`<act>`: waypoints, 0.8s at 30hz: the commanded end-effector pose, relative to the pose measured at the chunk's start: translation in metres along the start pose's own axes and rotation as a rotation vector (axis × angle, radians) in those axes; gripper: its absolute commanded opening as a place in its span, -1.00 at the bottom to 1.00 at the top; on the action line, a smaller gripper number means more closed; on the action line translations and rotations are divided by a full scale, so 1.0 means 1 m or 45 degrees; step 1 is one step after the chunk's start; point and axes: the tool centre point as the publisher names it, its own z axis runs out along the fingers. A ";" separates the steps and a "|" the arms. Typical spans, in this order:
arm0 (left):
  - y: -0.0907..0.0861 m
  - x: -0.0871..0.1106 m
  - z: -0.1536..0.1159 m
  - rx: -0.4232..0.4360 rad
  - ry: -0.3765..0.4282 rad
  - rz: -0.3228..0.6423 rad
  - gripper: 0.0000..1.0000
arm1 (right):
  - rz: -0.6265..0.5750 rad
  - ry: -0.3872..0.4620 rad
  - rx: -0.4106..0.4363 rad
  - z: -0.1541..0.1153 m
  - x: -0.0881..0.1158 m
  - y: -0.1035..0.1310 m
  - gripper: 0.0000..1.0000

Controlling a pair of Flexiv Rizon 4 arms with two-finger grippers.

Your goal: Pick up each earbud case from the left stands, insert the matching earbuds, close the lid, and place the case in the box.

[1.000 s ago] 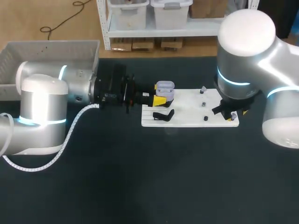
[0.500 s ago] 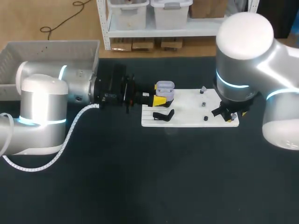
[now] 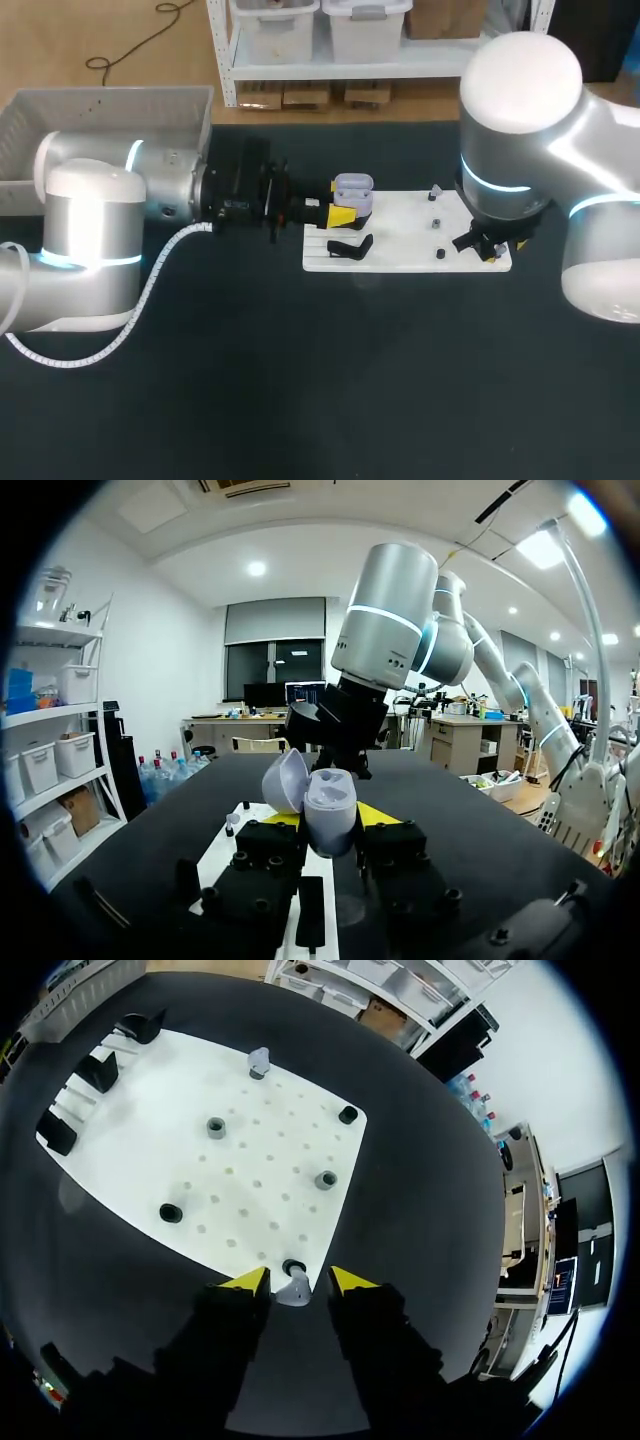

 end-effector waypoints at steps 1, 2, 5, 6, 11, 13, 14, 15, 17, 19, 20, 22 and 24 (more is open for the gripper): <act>-0.001 0.000 0.000 -0.006 -0.002 0.003 -1.00 | 0.000 -0.003 0.000 0.002 -0.001 0.001 -0.30; -0.001 0.000 0.000 -0.006 -0.002 0.003 -1.00 | 0.000 -0.003 0.000 0.003 -0.001 0.000 -0.33; -0.001 0.000 0.000 -0.006 -0.002 0.003 -1.00 | 0.001 -0.003 0.000 0.004 -0.001 0.000 -0.40; -0.001 0.000 0.000 -0.006 -0.002 0.003 -1.00 | 0.001 -0.004 0.001 0.004 -0.001 0.000 -0.44; -0.001 0.000 0.000 -0.006 -0.002 0.003 -1.00 | 0.002 -0.001 0.009 0.005 -0.001 -0.001 -0.69; -0.001 0.000 0.000 -0.006 -0.002 0.003 -1.00 | 0.003 -0.002 0.011 0.005 -0.001 -0.002 -1.00; -0.001 0.000 0.000 -0.006 -0.002 0.003 -1.00 | 0.004 -0.003 0.014 0.005 -0.001 -0.002 -1.00; -0.001 0.000 0.000 -0.006 -0.002 0.003 -1.00 | 0.004 -0.004 0.016 0.004 0.000 -0.003 -1.00; -0.001 0.000 0.000 -0.006 -0.002 0.003 -1.00 | 0.006 -0.005 0.019 0.002 0.001 -0.003 -1.00; -0.001 0.000 0.000 -0.006 -0.002 0.003 -1.00 | 0.008 -0.008 0.021 -0.004 0.002 -0.004 -1.00; -0.001 0.000 0.000 -0.006 -0.002 0.003 -1.00 | 0.010 -0.010 0.022 -0.008 0.003 -0.004 -1.00; -0.001 0.000 0.000 -0.006 -0.002 0.003 -1.00 | 0.011 -0.018 0.030 -0.018 0.005 -0.003 -1.00; -0.001 0.000 0.000 -0.006 -0.002 0.003 -1.00 | 0.011 -0.021 0.034 -0.032 0.007 -0.002 -1.00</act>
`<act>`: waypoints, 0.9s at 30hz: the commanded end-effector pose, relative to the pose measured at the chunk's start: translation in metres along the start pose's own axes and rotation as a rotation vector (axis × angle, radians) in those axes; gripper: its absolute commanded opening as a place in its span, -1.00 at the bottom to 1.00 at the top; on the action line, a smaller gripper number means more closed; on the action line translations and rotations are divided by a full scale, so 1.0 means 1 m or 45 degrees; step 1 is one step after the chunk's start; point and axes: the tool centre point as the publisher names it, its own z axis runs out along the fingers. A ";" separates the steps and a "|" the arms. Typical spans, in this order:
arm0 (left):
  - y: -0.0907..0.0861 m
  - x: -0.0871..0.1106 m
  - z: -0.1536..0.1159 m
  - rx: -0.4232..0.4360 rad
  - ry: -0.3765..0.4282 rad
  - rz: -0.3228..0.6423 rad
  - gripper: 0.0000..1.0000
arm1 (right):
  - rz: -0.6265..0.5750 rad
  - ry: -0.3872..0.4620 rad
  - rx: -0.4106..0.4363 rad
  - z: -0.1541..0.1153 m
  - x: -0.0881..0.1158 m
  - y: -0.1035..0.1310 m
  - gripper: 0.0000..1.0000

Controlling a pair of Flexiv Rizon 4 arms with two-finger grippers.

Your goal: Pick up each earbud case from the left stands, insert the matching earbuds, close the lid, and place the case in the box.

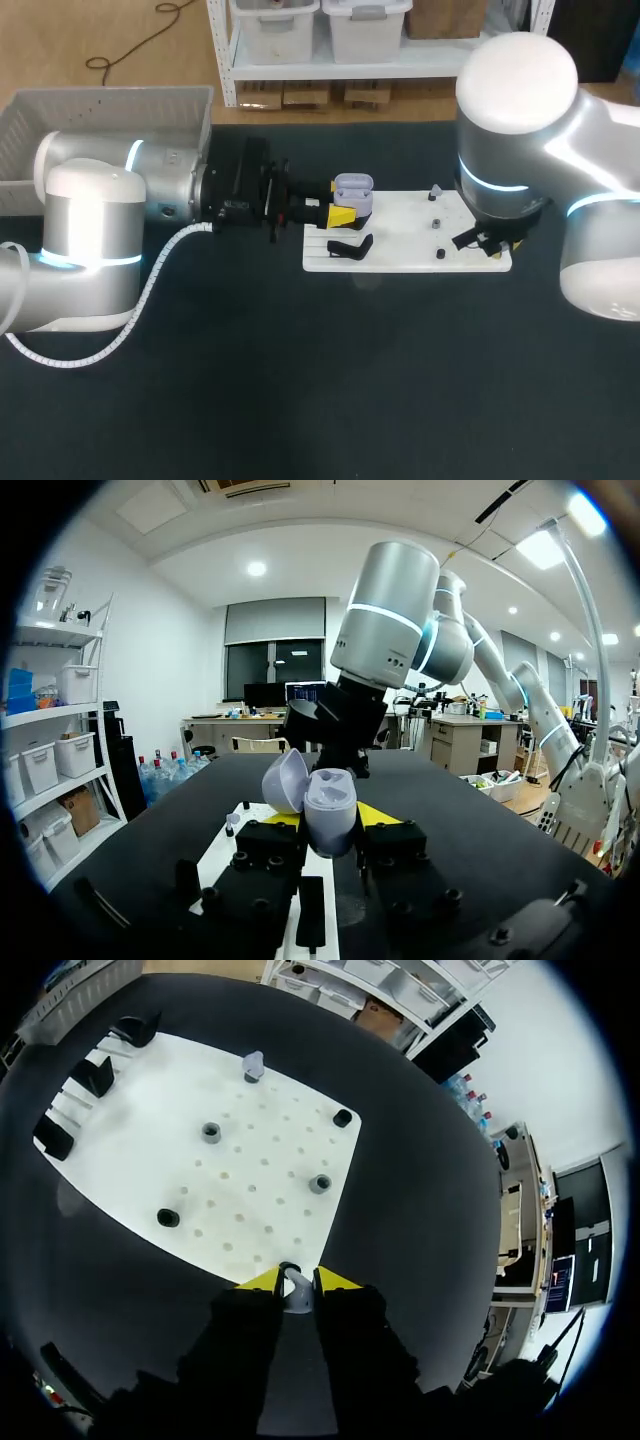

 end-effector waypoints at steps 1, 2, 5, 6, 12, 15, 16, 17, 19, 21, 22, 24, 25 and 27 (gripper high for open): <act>-0.001 0.000 0.000 -0.006 -0.002 0.003 -1.00 | 0.005 -0.013 0.010 -0.034 0.010 0.000 -1.00; -0.001 0.000 0.000 -0.006 -0.002 0.003 -1.00 | 0.006 -0.012 0.011 -0.042 0.011 0.001 -1.00; -0.001 0.000 0.000 -0.006 -0.002 0.003 -1.00 | 0.037 0.016 -0.007 -0.071 0.013 0.003 -1.00; -0.001 0.000 0.000 -0.006 -0.002 0.003 -1.00 | 0.051 0.033 -0.018 -0.083 0.013 0.005 -1.00; -0.001 0.000 0.000 -0.006 -0.002 0.003 -1.00 | 0.228 0.133 -0.115 -0.146 0.011 0.022 -1.00; -0.001 0.000 0.000 -0.006 -0.002 0.003 -1.00 | 0.276 0.206 -0.143 -0.165 0.012 0.036 -1.00; -0.001 0.000 0.000 -0.006 -0.002 0.003 -1.00 | 0.272 0.225 -0.115 -0.169 0.012 0.040 -1.00; -0.001 0.000 0.000 -0.006 -0.002 0.003 -1.00 | 0.280 0.224 -0.106 -0.174 0.011 0.045 -1.00; -0.001 0.000 0.000 -0.006 -0.002 0.003 -1.00 | 0.285 0.246 -0.091 -0.182 0.011 0.055 -1.00; -0.001 0.000 0.000 -0.006 -0.002 0.003 -1.00 | 0.307 0.244 -0.083 -0.186 0.009 0.063 -1.00; -0.001 0.000 0.000 -0.006 -0.002 0.003 -1.00 | 0.319 0.252 -0.086 -0.187 0.008 0.066 -1.00; -0.001 0.000 0.000 -0.006 -0.002 0.003 -1.00 | 0.380 0.231 -0.112 -0.190 0.005 0.073 -1.00; -0.001 0.000 0.000 -0.006 -0.002 0.003 -1.00 | 0.423 0.221 -0.117 -0.192 0.004 0.075 -1.00; -0.001 0.000 0.000 -0.006 -0.002 0.003 -1.00 | 0.529 0.211 -0.150 -0.194 0.002 0.079 -1.00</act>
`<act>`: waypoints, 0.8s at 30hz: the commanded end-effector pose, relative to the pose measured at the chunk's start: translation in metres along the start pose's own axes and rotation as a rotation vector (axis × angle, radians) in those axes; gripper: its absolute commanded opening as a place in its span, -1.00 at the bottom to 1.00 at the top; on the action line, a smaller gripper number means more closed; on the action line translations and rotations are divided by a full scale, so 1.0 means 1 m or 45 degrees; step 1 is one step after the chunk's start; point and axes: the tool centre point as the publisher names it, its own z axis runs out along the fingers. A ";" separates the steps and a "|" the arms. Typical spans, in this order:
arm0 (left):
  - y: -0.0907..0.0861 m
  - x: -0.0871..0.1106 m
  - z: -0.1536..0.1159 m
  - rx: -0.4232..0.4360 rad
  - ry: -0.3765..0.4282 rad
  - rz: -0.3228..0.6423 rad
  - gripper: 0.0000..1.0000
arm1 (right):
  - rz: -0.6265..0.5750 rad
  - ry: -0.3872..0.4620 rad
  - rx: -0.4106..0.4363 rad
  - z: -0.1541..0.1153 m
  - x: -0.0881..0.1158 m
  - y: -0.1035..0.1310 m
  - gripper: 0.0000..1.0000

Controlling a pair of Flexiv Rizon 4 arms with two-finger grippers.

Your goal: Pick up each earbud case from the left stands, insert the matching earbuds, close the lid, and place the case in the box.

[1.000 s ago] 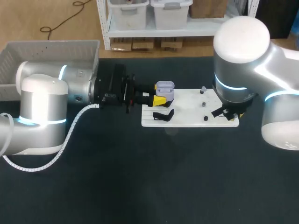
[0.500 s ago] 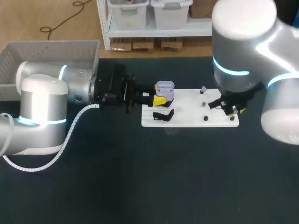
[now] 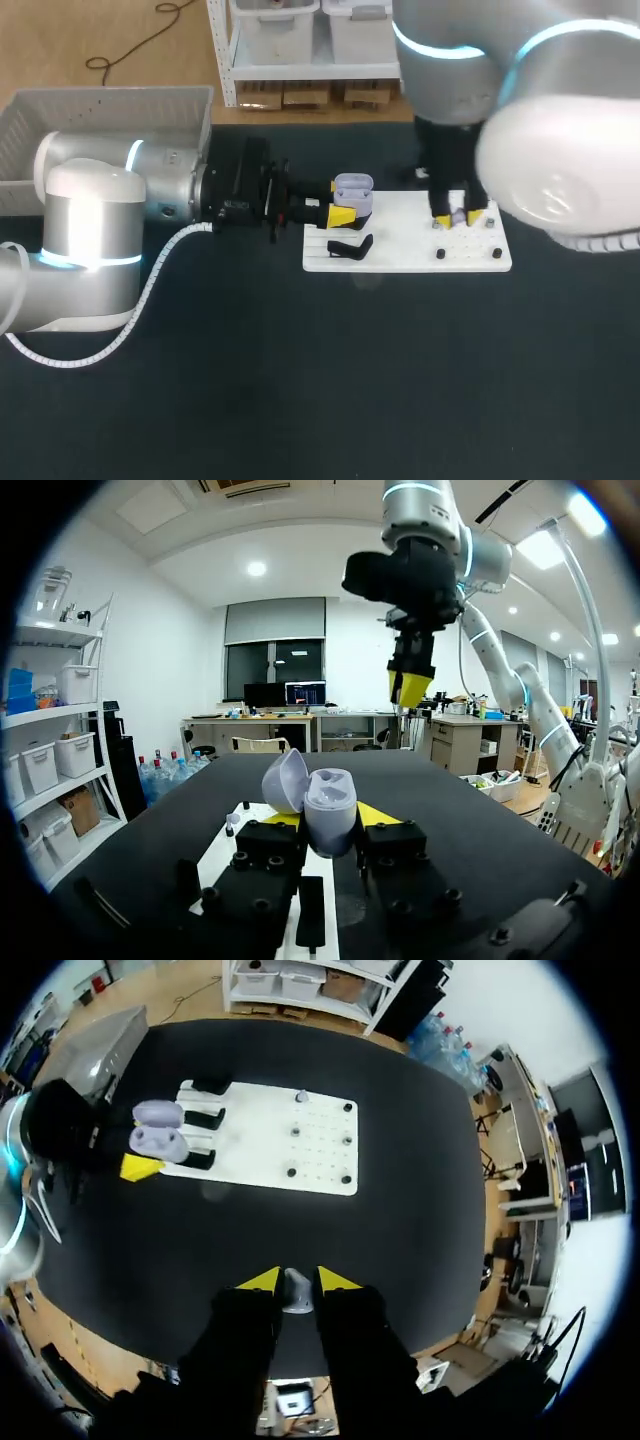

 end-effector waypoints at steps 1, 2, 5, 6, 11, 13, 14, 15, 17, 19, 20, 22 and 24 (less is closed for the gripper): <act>-0.001 0.000 0.000 -0.006 -0.002 0.003 -1.00 | 0.120 -0.001 -0.041 -0.004 -0.004 0.009 -1.00; -0.001 0.000 0.000 -0.006 -0.002 0.003 -1.00 | 0.149 0.002 -0.060 -0.004 -0.003 0.012 -1.00; -0.001 0.000 0.000 -0.006 -0.002 0.003 -1.00 | 0.180 -0.016 -0.078 -0.005 -0.003 0.017 -1.00; -0.001 0.000 0.000 -0.006 -0.002 0.003 -1.00 | 0.185 -0.033 -0.076 -0.007 -0.003 0.019 -1.00; -0.001 0.000 0.000 -0.006 -0.002 0.003 -1.00 | 0.185 -0.033 -0.076 -0.007 -0.003 0.019 -1.00; -0.001 0.000 0.000 -0.006 -0.002 0.003 -1.00 | 0.185 -0.033 -0.076 -0.007 -0.003 0.019 -1.00; -0.001 0.000 0.000 -0.006 -0.002 0.003 -1.00 | 0.185 -0.033 -0.076 -0.007 -0.003 0.019 -1.00; -0.001 0.000 0.000 -0.006 -0.002 0.003 -1.00 | 0.185 -0.033 -0.076 -0.007 -0.003 0.019 -1.00; -0.001 0.000 0.000 -0.006 -0.002 0.003 -1.00 | 0.185 -0.033 -0.076 -0.007 -0.003 0.019 -1.00; -0.001 0.000 0.000 -0.006 -0.002 0.003 -1.00 | 0.185 -0.033 -0.076 -0.007 -0.003 0.019 -1.00; -0.001 0.000 0.000 -0.006 -0.002 0.003 -1.00 | 0.185 -0.033 -0.076 -0.007 -0.003 0.019 -1.00; -0.001 0.000 0.000 -0.006 -0.002 0.003 -1.00 | 0.185 -0.033 -0.076 -0.007 -0.003 0.019 -1.00; -0.001 0.000 0.000 -0.006 -0.002 0.003 -1.00 | 0.185 -0.033 -0.076 -0.007 -0.003 0.019 -1.00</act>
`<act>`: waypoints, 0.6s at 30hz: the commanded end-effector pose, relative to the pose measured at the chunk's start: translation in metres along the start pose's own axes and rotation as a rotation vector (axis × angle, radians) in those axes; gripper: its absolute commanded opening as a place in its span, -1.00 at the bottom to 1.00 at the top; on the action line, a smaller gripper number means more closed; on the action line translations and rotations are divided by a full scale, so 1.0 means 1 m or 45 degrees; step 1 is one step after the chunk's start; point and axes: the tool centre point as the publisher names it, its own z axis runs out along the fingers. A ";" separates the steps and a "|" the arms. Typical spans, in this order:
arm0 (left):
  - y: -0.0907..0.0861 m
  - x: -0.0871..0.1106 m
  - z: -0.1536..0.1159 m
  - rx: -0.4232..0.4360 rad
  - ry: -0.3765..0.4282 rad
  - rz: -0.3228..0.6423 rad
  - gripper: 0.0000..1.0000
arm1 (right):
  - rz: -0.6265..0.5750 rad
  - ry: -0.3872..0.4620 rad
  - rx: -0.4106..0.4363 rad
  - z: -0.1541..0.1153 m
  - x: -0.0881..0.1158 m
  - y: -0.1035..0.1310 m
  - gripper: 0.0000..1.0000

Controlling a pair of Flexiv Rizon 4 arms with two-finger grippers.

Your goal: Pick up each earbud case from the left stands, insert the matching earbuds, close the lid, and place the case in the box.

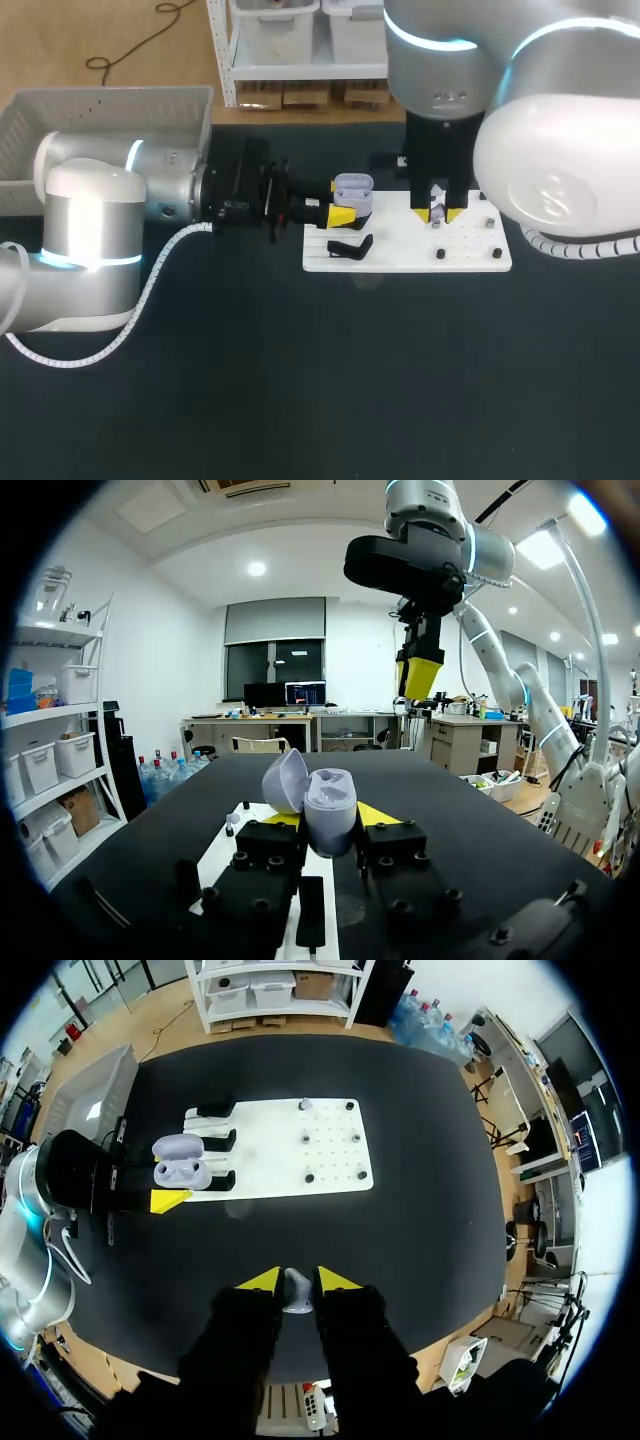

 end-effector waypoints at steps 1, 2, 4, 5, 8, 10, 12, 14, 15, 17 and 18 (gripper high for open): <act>-0.001 0.000 0.000 -0.006 -0.002 0.003 -1.00 | 0.001 -0.004 -0.001 0.000 0.001 -0.001 -1.00; -0.001 0.000 0.000 -0.006 -0.002 0.003 -1.00 | 0.001 -0.004 -0.001 0.000 0.001 -0.001 -1.00; -0.001 0.000 0.000 -0.006 -0.002 0.003 -1.00 | 0.001 -0.004 -0.001 0.000 0.001 -0.001 -1.00; -0.001 0.000 0.000 -0.006 -0.002 0.003 -1.00 | 0.017 0.003 0.005 -0.001 -0.001 0.002 -1.00; -0.002 0.001 0.000 -0.008 -0.003 0.021 -1.00 | 0.062 0.013 0.048 -0.005 -0.002 0.010 -1.00; -0.005 0.002 -0.001 -0.005 -0.019 0.043 -1.00 | 0.096 0.019 0.069 -0.007 -0.001 0.013 -1.00; -0.008 0.004 -0.003 -0.001 -0.014 0.073 -1.00 | 0.137 0.050 0.076 -0.007 0.000 0.016 -1.00; -0.011 0.006 -0.004 0.004 -0.013 0.103 -1.00 | 0.192 0.069 0.074 -0.007 0.000 0.017 -1.00; -0.012 0.006 -0.004 0.005 -0.019 0.106 -1.00 | 0.219 0.083 0.079 -0.007 0.000 0.017 -1.00; -0.014 0.006 -0.005 0.005 -0.028 0.118 -1.00 | 0.263 0.098 0.078 -0.008 -0.001 0.017 -1.00; -0.015 0.005 -0.005 0.007 -0.030 0.127 -1.00 | 0.284 0.098 0.075 -0.009 -0.001 0.017 -1.00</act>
